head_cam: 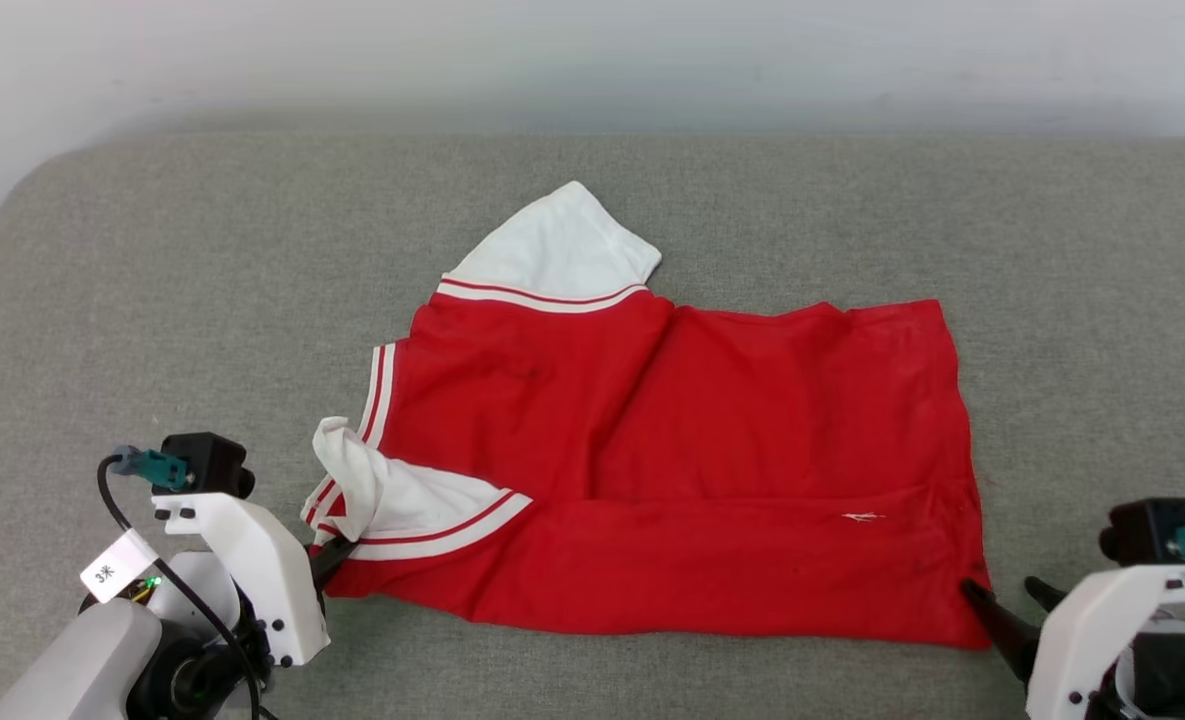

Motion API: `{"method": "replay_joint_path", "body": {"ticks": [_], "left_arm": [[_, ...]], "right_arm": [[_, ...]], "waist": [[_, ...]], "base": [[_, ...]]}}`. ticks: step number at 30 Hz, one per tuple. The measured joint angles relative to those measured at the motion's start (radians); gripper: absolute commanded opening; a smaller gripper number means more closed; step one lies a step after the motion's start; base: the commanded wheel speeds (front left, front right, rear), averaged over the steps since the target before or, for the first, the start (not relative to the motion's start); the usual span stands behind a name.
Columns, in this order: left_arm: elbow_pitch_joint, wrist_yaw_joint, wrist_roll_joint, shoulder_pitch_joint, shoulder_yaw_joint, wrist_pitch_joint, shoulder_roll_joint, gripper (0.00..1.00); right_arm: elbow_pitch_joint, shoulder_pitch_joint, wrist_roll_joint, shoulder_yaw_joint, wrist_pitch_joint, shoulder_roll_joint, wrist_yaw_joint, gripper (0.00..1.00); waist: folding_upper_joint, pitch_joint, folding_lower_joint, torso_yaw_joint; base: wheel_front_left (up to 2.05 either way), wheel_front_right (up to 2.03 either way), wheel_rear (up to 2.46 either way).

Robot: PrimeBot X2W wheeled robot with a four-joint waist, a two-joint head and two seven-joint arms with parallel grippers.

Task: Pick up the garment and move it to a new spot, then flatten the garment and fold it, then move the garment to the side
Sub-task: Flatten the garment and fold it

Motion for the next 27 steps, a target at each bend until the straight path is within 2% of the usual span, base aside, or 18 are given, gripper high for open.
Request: {"method": "replay_joint_path", "body": {"ticks": [10, 11, 14, 23, 27], "left_arm": [[-0.032, 0.007, 0.005, 0.000, 0.010, -0.028, -0.001, 0.00], [-0.030, 0.004, 0.005, 0.000, 0.010, -0.031, -0.001, 0.00], [-0.020, -0.002, 0.005, 0.000, 0.009, -0.044, -0.009, 0.00], [-0.037, -0.003, 0.012, 0.043, 0.012, -0.084, -0.007, 0.00], [-0.054, 0.012, 0.002, 0.096, 0.008, -0.088, -0.003, 0.00]], "right_arm": [[0.112, -0.073, 0.024, 0.068, 0.049, 0.003, 0.000, 1.00], [0.120, -0.077, 0.027, 0.073, 0.052, -0.001, 0.000, 0.58], [0.145, -0.099, 0.044, 0.090, 0.038, -0.010, -0.001, 0.00], [0.143, -0.106, 0.049, 0.098, 0.027, -0.031, 0.000, 0.00], [0.143, -0.074, 0.065, 0.104, 0.039, -0.041, 0.000, 0.00]], "waist": [[-0.0001, 0.068, 0.0000, 0.020], [-0.0001, 0.072, 0.0000, 0.022], [0.0000, 0.073, 0.0000, 0.025], [0.0000, 0.010, 0.0001, 0.020], [0.0000, -0.042, 0.0000, 0.019]], "base": [[0.00, 0.00, 0.00], [0.00, 0.00, 0.00], [0.00, 0.00, 0.00], [0.00, 0.00, 0.00], [0.00, 0.00, 0.00]]}}
